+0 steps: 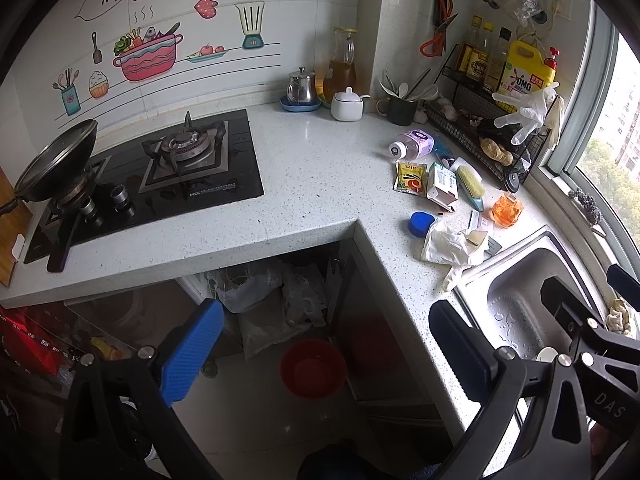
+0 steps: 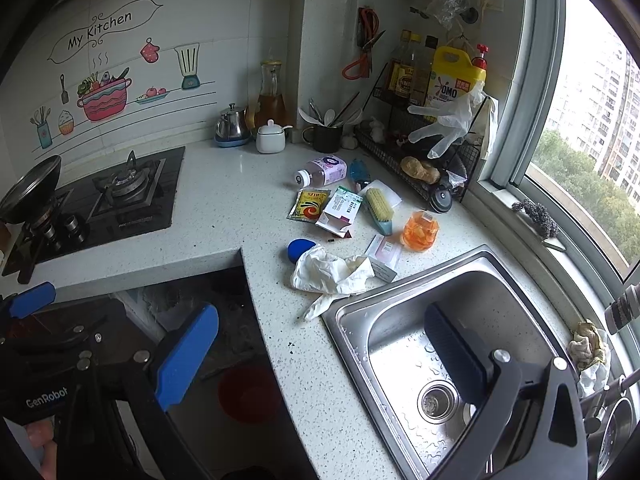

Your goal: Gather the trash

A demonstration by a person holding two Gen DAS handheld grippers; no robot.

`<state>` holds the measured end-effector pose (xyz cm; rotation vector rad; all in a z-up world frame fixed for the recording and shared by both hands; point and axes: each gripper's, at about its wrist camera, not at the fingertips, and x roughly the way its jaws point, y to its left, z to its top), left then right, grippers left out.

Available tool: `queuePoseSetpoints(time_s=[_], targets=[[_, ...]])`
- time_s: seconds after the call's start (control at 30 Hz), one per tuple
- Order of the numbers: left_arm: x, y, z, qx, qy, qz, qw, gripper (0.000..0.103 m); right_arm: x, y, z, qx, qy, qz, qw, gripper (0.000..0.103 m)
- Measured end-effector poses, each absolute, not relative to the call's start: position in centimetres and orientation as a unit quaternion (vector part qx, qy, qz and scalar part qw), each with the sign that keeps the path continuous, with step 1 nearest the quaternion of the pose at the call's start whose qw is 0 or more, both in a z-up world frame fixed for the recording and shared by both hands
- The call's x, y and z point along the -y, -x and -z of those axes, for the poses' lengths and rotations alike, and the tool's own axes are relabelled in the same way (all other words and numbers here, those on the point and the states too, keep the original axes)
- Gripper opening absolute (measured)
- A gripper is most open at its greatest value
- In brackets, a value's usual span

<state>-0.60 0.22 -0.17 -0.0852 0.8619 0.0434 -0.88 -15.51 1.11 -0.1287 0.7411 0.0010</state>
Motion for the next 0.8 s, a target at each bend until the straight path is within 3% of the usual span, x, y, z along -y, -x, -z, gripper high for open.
queuePoseSetpoints(time_s=[0.8], targets=[[-1.1,1.6,0.4,-0.420,0.042,-0.026,0.906,0.103,15.2,1.1,-0.9,-0.361,0.071,-0.005,0.930,0.103]])
